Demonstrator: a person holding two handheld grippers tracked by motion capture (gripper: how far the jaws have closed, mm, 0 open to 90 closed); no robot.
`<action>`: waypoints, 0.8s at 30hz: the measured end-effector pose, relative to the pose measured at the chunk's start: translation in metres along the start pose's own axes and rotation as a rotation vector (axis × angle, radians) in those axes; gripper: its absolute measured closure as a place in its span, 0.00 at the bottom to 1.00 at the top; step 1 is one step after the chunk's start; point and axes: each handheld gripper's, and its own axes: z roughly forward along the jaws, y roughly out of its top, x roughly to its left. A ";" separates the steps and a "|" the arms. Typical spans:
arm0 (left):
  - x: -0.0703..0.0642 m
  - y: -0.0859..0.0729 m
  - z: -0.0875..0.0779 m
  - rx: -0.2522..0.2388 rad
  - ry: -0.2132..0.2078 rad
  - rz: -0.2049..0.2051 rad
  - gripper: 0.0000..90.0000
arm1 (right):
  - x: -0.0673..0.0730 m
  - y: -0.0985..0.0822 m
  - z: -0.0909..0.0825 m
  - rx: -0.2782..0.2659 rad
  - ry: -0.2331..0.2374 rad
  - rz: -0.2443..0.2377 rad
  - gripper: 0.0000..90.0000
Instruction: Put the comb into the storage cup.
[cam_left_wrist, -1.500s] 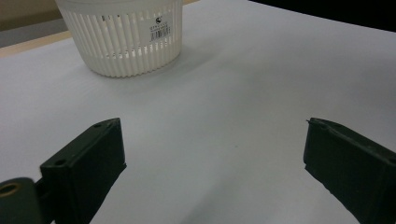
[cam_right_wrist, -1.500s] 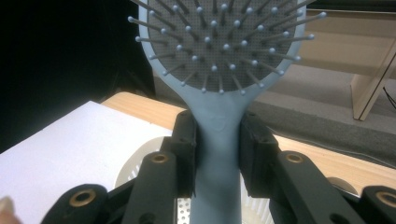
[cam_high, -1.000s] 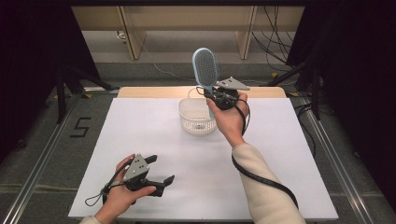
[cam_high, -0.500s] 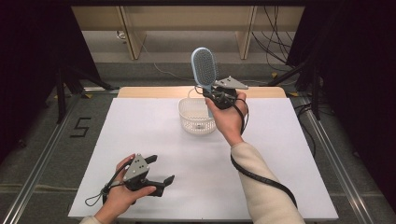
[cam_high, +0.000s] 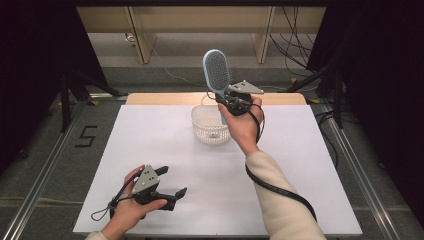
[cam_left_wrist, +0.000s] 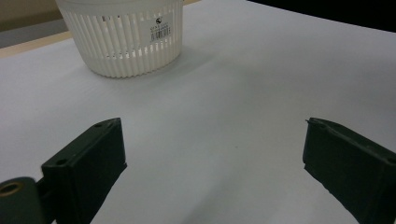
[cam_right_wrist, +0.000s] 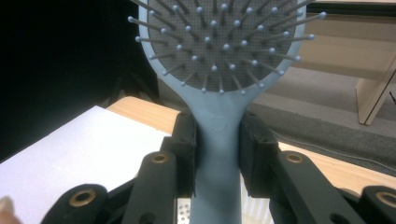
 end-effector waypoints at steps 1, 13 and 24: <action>0.000 0.000 0.000 0.000 0.000 0.000 0.06 | 0.000 0.000 0.000 -0.001 0.000 0.000 0.78; 0.000 0.000 0.000 -0.001 0.000 -0.003 0.06 | 0.001 0.002 0.003 -0.001 0.001 -0.001 0.78; 0.000 0.000 0.000 -0.001 0.000 -0.003 0.06 | 0.001 0.000 0.008 0.002 0.000 0.000 0.78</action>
